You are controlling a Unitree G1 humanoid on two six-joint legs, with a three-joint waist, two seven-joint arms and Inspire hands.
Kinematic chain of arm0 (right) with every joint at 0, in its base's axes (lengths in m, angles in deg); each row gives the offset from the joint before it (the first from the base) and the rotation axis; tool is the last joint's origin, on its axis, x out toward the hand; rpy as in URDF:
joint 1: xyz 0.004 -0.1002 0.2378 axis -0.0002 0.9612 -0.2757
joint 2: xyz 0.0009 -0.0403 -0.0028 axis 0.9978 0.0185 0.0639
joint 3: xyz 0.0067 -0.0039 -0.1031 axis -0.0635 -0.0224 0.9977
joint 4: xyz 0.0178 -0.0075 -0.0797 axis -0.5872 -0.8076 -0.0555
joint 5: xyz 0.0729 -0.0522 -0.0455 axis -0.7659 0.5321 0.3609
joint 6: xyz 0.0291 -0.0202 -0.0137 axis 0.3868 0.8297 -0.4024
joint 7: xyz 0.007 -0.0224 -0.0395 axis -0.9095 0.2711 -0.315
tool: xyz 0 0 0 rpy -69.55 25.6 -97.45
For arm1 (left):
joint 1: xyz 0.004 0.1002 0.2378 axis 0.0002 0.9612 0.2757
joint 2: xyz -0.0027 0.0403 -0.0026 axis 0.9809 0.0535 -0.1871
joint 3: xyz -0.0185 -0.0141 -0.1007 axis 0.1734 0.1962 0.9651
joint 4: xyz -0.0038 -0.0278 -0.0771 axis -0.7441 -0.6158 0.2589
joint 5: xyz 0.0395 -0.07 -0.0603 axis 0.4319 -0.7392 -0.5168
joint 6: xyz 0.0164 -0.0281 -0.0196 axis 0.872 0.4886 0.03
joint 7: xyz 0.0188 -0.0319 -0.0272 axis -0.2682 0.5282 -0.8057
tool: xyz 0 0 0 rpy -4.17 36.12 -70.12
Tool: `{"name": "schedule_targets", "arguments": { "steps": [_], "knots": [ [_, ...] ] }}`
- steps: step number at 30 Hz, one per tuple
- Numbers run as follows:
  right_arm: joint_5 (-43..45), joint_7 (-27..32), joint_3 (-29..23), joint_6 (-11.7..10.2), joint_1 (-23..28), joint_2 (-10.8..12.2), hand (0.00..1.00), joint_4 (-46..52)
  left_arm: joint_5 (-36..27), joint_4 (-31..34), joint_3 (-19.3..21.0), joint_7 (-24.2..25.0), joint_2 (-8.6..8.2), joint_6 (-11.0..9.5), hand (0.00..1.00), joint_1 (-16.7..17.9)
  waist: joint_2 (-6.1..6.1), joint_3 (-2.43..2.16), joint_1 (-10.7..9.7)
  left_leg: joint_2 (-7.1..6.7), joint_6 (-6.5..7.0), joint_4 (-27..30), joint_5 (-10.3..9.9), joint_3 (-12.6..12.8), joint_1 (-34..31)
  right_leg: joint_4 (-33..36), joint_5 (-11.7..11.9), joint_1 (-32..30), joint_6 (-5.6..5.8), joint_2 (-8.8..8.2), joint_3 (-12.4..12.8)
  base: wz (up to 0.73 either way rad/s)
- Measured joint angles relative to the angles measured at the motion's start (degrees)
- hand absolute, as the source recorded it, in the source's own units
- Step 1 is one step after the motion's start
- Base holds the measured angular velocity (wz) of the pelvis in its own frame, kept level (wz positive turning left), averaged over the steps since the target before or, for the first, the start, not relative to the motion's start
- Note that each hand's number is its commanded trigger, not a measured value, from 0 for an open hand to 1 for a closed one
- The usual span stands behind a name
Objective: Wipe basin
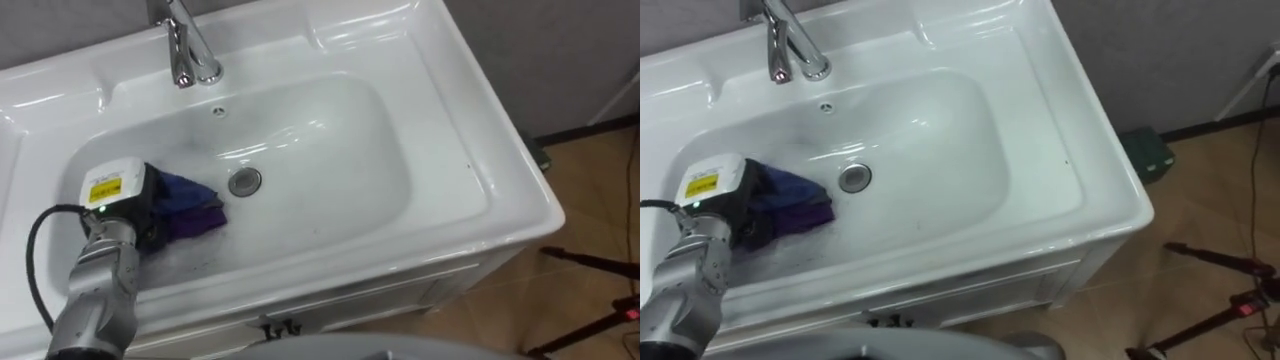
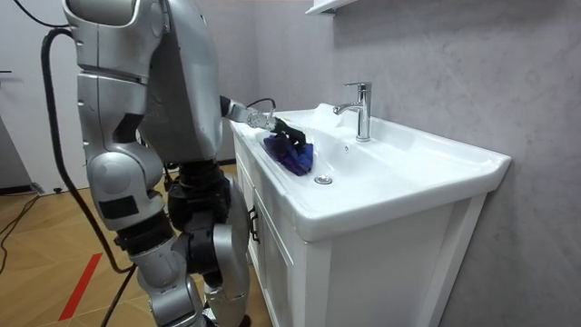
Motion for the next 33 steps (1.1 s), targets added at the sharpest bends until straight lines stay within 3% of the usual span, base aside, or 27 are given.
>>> {"name": "schedule_targets", "arguments": {
  "steps": [4, 11, 15, 19, 23, 27, 33],
  "knots": [
    [0.02, 0.0, 0.0, 0.54, -0.15, 0.0, 0.0, 0.21, 0.01, -1.35, 0.04, 0.11, -0.38, 0.12, 1.0, -0.63, -0.18, -0.06, 0.05, 0.04, 0.0, -0.04, 0.0, 0.19, 0.35, 0.02, -0.08, 0.34, 0.02, 0.01, 0.35, -0.05],
    [0.38, -0.04, -0.02, 2.45, 0.13, 0.27, 0.0, 0.14, -0.06, -2.24, 1.81, 0.44, -1.8, 0.73, 1.0, -1.27, -1.47, -0.81, 0.2, 0.15, 0.0, 0.23, 0.0, 0.05, 0.74, 0.46, -0.08, 0.49, 0.01, 0.07, 0.46, 0.0],
    [0.26, 0.02, 0.1, 2.61, 0.19, 0.44, 0.0, 0.14, -2.69, -3.07, 1.78, -0.05, -3.06, 2.0, 1.0, -1.8, -1.79, -0.77, 0.13, 0.14, 0.0, 0.04, 0.0, 0.16, 1.49, 0.66, -0.08, 0.84, 0.02, 0.04, 0.47, 0.0],
    [0.13, 0.06, 0.05, 3.69, 0.12, 1.16, 0.0, 0.12, -8.84, -4.05, 1.91, -0.29, -3.14, 2.19, 1.0, -3.04, -1.87, -0.72, -0.03, 0.12, 0.0, 0.04, 0.0, 0.35, 1.38, 1.04, -0.13, 0.57, 0.11, 0.0, 0.38, 0.01],
    [-0.26, 0.15, 0.1, 3.78, 0.01, 1.26, 0.0, 0.13, -15.75, -4.11, 2.65, 0.29, -3.85, 2.15, 1.0, -3.58, -1.98, -0.67, -0.1, 0.03, 0.01, -0.1, 0.01, 0.99, 1.39, 1.2, -0.2, 0.39, 0.25, -0.16, 0.45, 0.01],
    [0.18, -0.1, 2.46, 4.79, -0.17, 1.8, 0.0, 0.1, -21.73, -6.37, 1.94, 0.48, -4.56, 2.12, 1.0, -6.31, -2.74, -0.45, -0.13, -0.08, 0.02, -0.4, 0.02, 1.18, 1.45, 1.21, -0.26, 0.44, 0.36, -0.35, 0.06, 0.06],
    [0.88, -0.62, 2.93, 5.08, -0.02, 3.21, 0.0, 0.14, -25.4, -7.64, 1.62, 1.56, -5.39, 1.24, 1.0, -8.82, -3.64, -0.32, -0.29, -0.08, 0.02, -0.85, 0.02, 1.7, 1.26, 1.18, -0.28, -0.12, 0.46, -0.35, 0.57, -0.03]
  ]
}}
